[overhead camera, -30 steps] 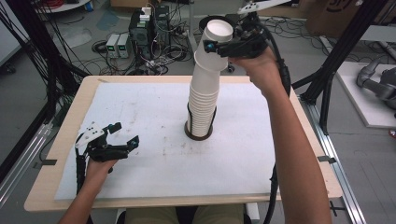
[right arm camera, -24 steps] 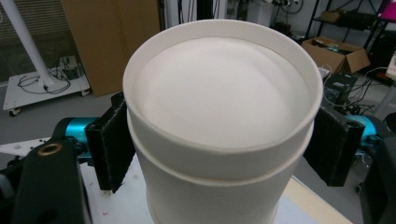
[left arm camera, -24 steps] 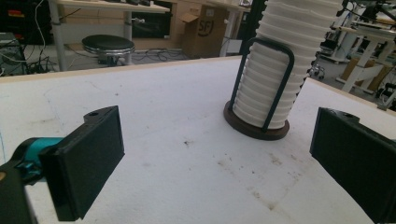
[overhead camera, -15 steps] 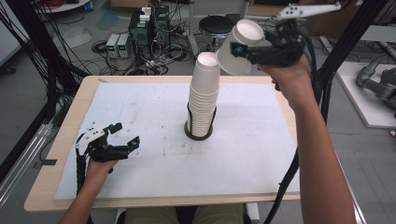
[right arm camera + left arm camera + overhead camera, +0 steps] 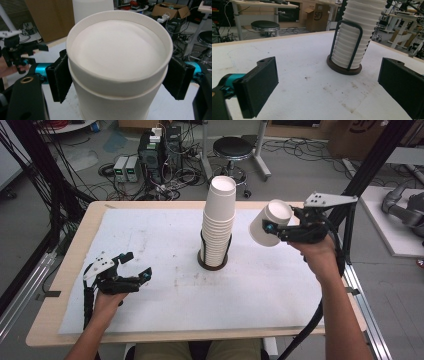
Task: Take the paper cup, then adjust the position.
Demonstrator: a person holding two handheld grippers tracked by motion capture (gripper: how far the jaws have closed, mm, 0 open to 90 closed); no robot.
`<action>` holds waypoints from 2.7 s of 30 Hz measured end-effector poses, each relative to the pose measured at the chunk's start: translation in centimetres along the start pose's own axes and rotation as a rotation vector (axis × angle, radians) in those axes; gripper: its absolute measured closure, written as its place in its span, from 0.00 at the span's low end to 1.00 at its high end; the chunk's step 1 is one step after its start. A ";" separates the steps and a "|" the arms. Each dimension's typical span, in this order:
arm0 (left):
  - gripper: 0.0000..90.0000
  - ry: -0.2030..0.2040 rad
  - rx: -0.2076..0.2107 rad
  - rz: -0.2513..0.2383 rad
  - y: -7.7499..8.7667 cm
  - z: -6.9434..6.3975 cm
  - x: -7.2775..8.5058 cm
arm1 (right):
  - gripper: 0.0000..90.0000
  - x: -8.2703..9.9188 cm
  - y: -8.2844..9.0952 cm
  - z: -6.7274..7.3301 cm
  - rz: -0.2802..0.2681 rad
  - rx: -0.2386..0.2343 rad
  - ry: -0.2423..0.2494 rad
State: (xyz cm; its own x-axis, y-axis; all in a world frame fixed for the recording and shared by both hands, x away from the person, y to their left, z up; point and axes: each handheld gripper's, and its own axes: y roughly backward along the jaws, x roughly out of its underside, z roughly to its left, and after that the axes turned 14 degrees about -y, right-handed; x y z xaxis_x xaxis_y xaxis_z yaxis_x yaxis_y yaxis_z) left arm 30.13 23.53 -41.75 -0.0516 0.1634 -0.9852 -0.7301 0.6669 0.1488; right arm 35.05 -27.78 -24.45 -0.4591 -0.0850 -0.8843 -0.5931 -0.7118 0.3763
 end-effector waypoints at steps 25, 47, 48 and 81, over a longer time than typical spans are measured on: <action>0.03 -0.007 0.057 -0.022 0.1 -0.7 0.1 | 0.24 8.7 -1.4 -0.5 0.062 0.027 -0.003; 0.03 -0.061 0.211 -0.010 -1.4 -2.9 -1.1 | 0.23 9.3 -3.2 1.2 0.097 -0.104 0.024; 0.03 -0.071 0.217 -0.006 -1.4 -3.1 -1.2 | 0.23 9.3 -3.5 1.5 0.101 -0.120 0.024; 0.03 -0.238 0.501 0.036 -10.1 -11.3 -4.6 | 0.23 10.1 -7.8 5.3 0.198 -0.263 0.086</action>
State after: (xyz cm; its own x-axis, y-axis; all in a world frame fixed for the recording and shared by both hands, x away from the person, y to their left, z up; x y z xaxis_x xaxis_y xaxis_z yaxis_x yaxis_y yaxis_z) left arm 30.05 7.81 -39.68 0.1268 0.3135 -0.9411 -0.3140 0.9126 0.2617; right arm 31.54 -19.37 -34.90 -0.4840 -0.2900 -0.8256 -0.3017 -0.8303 0.4685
